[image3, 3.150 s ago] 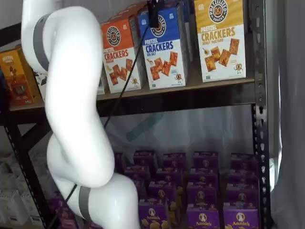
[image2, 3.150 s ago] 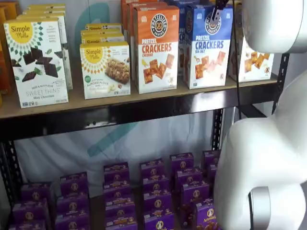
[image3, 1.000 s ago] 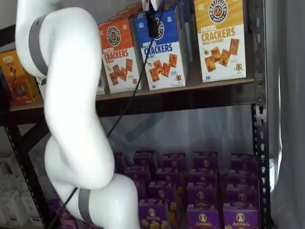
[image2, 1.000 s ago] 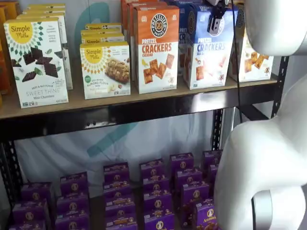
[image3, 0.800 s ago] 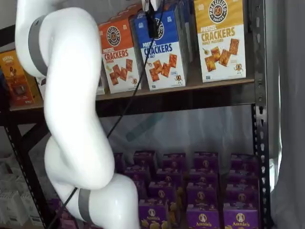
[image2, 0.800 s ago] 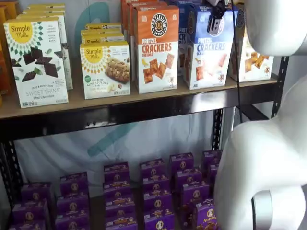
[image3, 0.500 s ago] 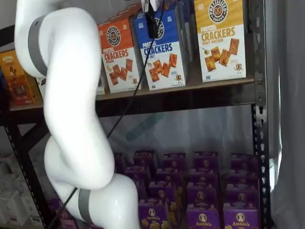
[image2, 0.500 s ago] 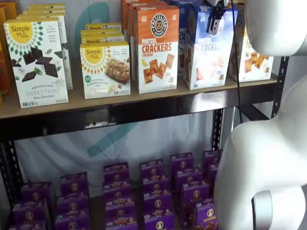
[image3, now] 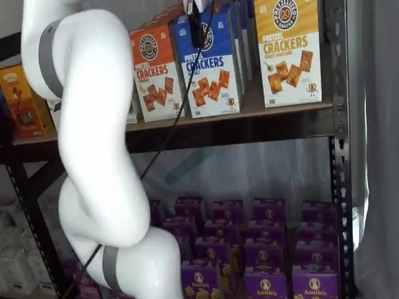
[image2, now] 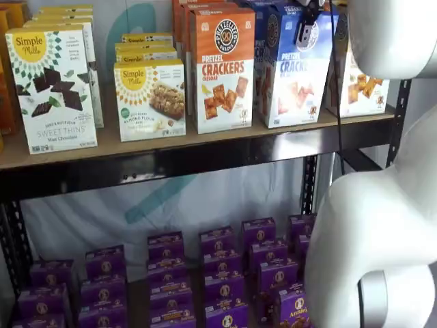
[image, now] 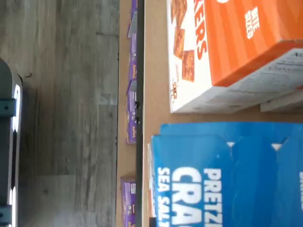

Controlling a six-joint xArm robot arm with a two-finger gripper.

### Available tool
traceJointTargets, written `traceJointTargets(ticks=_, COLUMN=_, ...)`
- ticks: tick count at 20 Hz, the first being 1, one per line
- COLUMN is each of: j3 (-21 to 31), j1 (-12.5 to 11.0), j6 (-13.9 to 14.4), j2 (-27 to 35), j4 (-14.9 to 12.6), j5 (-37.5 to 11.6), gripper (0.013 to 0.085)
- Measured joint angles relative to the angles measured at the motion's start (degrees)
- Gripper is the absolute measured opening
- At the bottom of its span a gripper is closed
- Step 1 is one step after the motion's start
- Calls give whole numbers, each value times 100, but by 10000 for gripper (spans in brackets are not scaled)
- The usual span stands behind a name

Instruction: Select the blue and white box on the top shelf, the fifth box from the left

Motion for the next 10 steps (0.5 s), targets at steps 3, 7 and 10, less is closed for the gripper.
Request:
traceJointTargets(ticks=3, j3=-61, j1=-14, j6=9, j2=-10, j4=29, j5=141, gripper=530)
traceJointTargets(ticks=7, j3=-63, j1=-48, j6=9, j2=-100, j4=65, j5=338, gripper=530)
traceJointTargets(ticks=10, j3=63, j1=-84, j6=-10, j2=-270, j4=89, j5=425, gripper=530)
